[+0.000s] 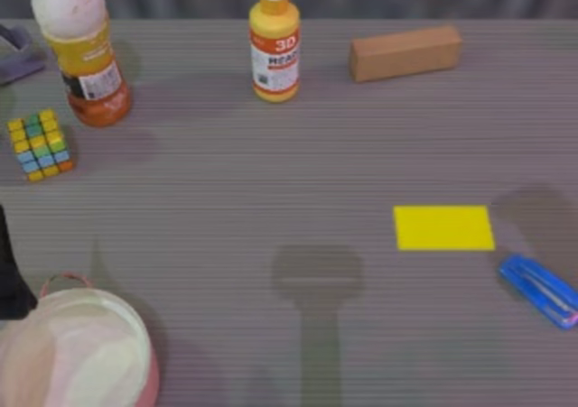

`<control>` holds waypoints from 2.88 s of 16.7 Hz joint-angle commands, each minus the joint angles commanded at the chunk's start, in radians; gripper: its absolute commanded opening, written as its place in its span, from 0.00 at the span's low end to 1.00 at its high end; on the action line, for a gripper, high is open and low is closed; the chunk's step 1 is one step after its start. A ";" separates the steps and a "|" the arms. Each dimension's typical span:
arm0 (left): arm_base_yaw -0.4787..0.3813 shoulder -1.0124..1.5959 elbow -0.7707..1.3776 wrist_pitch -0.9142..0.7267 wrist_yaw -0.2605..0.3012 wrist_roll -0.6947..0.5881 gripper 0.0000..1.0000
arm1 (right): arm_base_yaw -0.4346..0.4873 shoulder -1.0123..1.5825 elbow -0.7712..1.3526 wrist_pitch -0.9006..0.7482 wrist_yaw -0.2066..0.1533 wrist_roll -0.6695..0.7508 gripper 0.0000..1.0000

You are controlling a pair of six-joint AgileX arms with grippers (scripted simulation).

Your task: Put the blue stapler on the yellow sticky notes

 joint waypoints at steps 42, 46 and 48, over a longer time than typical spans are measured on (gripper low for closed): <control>0.000 0.000 0.000 0.000 0.000 0.000 1.00 | 0.081 0.812 0.253 -0.002 -0.008 -0.168 0.25; 0.000 0.000 0.000 0.000 0.000 0.000 1.00 | 0.081 0.812 0.253 -0.002 -0.008 -0.168 0.00; 0.000 0.000 0.000 0.000 0.000 0.000 1.00 | 0.081 0.812 0.253 -0.002 -0.008 -0.168 0.00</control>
